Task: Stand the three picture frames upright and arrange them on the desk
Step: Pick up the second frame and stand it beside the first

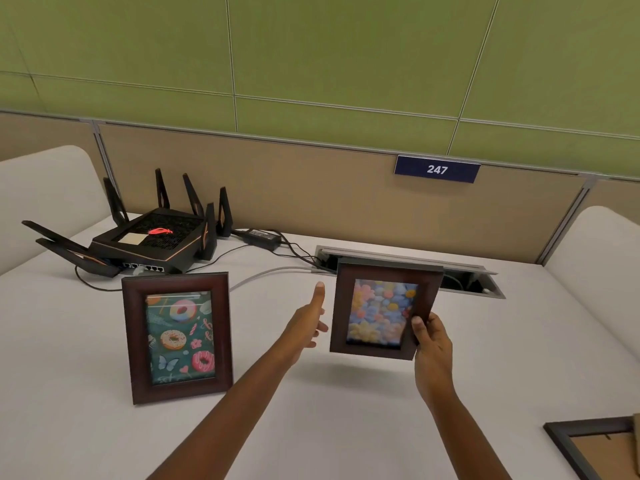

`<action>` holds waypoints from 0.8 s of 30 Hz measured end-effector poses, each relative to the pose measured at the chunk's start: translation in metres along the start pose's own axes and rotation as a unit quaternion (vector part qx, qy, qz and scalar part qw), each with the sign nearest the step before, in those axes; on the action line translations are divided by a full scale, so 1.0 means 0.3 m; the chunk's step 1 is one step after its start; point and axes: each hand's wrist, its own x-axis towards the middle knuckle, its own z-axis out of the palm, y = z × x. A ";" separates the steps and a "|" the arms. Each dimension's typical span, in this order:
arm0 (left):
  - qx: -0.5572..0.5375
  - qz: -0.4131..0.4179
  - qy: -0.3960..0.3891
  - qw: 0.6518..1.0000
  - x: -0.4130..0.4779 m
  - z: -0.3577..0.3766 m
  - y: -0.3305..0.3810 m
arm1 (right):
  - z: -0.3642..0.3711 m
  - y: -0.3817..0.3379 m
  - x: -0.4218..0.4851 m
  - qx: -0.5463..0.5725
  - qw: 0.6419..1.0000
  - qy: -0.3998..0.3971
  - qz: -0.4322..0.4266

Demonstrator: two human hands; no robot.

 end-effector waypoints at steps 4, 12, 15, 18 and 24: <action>-0.032 0.005 -0.011 0.999 0.009 0.002 -0.029 | 0.019 -0.010 -0.005 -0.009 0.999 -0.034 0.025; -0.131 0.055 -0.006 0.990 0.037 -0.020 -0.068 | 0.068 0.011 -0.033 -0.019 0.994 -0.075 0.080; -0.155 0.052 -0.008 0.987 0.054 -0.027 -0.093 | 0.083 0.028 -0.041 -0.035 0.992 -0.083 0.093; -0.180 0.049 -0.006 0.982 0.068 -0.030 -0.117 | 0.094 0.043 -0.048 -0.042 0.990 -0.087 0.103; -0.215 0.054 -0.015 0.975 0.071 -0.031 -0.148 | 0.109 0.073 -0.060 -0.042 0.987 -0.093 0.122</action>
